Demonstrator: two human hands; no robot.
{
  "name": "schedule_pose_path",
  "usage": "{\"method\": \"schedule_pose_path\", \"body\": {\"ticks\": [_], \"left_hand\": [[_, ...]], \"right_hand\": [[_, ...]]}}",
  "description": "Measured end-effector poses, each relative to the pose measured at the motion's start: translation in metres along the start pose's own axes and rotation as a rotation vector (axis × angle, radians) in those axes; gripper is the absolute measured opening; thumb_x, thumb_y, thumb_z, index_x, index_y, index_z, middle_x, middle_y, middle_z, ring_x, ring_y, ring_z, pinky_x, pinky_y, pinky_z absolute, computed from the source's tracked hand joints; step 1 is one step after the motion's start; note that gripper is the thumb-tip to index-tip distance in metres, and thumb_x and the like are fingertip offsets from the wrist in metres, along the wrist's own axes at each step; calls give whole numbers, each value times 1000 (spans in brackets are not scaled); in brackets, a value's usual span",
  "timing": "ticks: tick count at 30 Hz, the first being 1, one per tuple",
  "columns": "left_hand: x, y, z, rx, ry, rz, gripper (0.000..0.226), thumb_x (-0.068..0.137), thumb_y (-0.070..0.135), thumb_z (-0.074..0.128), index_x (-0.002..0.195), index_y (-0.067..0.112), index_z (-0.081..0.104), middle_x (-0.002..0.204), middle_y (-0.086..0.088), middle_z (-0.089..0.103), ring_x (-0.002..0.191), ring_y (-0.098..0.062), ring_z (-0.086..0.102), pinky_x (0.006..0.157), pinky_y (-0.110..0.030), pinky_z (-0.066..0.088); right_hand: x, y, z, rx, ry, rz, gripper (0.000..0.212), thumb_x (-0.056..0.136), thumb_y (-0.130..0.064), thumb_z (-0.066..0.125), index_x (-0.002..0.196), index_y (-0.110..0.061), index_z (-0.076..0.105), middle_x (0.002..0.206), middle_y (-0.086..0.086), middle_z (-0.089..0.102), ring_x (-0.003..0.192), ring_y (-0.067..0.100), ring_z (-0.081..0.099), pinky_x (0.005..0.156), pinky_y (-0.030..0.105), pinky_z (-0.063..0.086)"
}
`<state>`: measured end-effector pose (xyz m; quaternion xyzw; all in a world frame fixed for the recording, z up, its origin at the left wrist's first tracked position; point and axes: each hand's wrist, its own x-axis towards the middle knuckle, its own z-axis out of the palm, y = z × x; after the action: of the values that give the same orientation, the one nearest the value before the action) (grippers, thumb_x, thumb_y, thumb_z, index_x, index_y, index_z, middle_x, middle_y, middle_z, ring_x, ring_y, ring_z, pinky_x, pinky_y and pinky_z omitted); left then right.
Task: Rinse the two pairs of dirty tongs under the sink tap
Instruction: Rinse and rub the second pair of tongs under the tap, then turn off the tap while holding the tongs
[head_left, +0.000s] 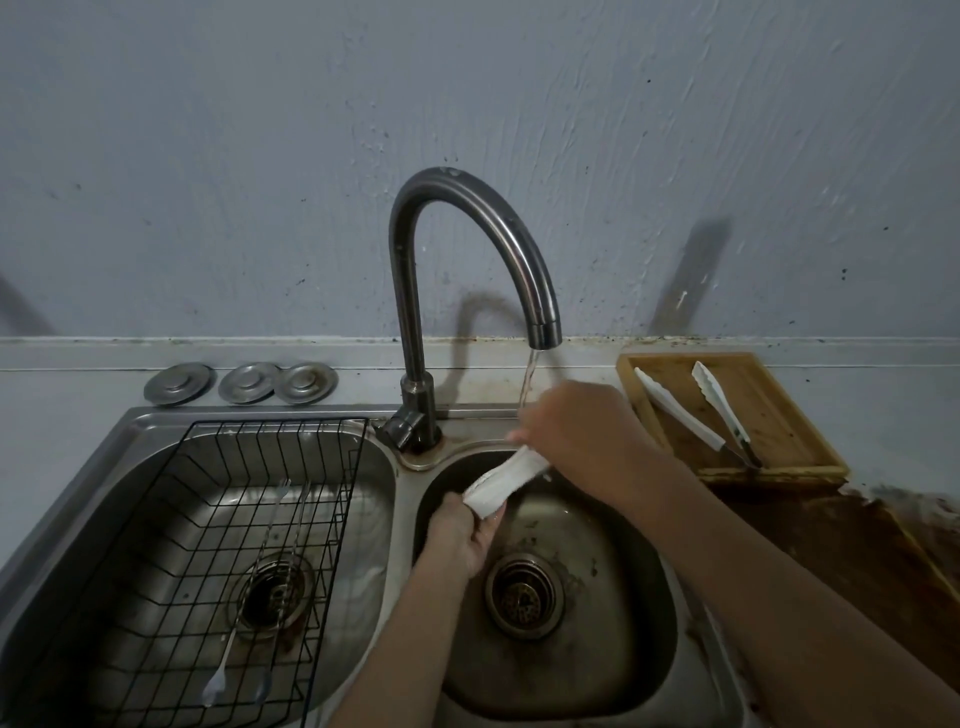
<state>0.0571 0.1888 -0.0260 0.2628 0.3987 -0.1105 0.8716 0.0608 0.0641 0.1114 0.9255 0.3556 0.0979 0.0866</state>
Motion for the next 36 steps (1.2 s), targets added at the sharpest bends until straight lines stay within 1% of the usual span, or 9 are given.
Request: {"method": "schedule_pose_path", "body": {"ticks": [3, 6, 9, 11, 16, 20, 28, 33, 36], "left_hand": [[1, 21, 5, 323, 14, 228, 28, 98, 6, 32, 106, -3, 57, 108, -23, 59, 80, -30, 60, 43, -29, 55], [-5, 40, 5, 678, 27, 435, 30, 99, 16, 35, 77, 14, 55, 98, -20, 60, 76, -26, 61, 57, -37, 59], [-12, 50, -4, 817, -66, 428, 49, 99, 43, 28, 90, 8, 60, 84, -22, 66, 72, -31, 65, 61, -37, 57], [-12, 54, -12, 962, 19, 472, 58, 96, 51, 28, 109, 1, 54, 96, -25, 66, 86, -37, 66, 70, -39, 56], [-9, 66, -23, 1245, 243, 961, 60, 90, 18, 57, 133, -12, 29, 132, -30, 44, 123, -40, 45, 96, -35, 38], [-8, 74, -13, 1281, 265, 1060, 47, 92, 13, 51, 129, -8, 32, 129, -28, 41, 117, -40, 45, 98, -45, 39], [-1, 78, -11, 1290, 410, 1048, 9, 90, 7, 39, 98, 9, 39, 104, -21, 56, 92, -42, 57, 76, -43, 42], [1, 85, 3, 1539, 452, 1142, 13, 90, 7, 40, 102, 5, 42, 105, -17, 56, 94, -37, 57, 79, -45, 44], [3, 86, 6, 1662, 475, 1109, 15, 91, 8, 38, 106, 5, 39, 112, -16, 53, 99, -34, 55, 79, -42, 43]], "right_hand": [[-9, -16, 23, -60, -192, 94, 52, 86, -57, 35, 105, -16, 61, 66, 0, 52, 57, 17, 50, 48, 28, 30], [-14, -33, 62, 257, -244, 328, 53, 86, -59, 45, 104, -10, 52, 90, 5, 64, 76, 23, 60, 56, 31, 36], [-20, -36, 84, 727, -234, 508, 45, 94, -49, 35, 93, -9, 56, 83, 10, 61, 71, 22, 58, 60, 30, 40], [-23, -37, 92, 1038, -246, 637, 51, 96, -48, 28, 75, -10, 56, 67, 7, 58, 58, 19, 54, 57, 29, 40], [-25, -45, 97, 1904, -295, 775, 58, 93, -58, 25, 67, -12, 49, 50, -1, 44, 36, 11, 33, 37, 22, 32], [-17, -50, 92, 2150, -253, 754, 57, 92, -60, 26, 70, -13, 50, 49, -2, 43, 36, 10, 30, 34, 21, 30], [-20, -49, 87, 2120, -178, 748, 57, 92, -59, 26, 72, -12, 49, 48, -2, 42, 36, 10, 31, 36, 21, 31], [-34, -39, 77, 1565, -5, 740, 60, 95, -52, 24, 79, -5, 58, 54, 3, 56, 41, 14, 51, 43, 25, 44], [-48, -35, 73, 1206, 190, 726, 54, 89, -56, 24, 78, -13, 55, 60, 0, 58, 44, 3, 54, 42, 16, 45]]}}
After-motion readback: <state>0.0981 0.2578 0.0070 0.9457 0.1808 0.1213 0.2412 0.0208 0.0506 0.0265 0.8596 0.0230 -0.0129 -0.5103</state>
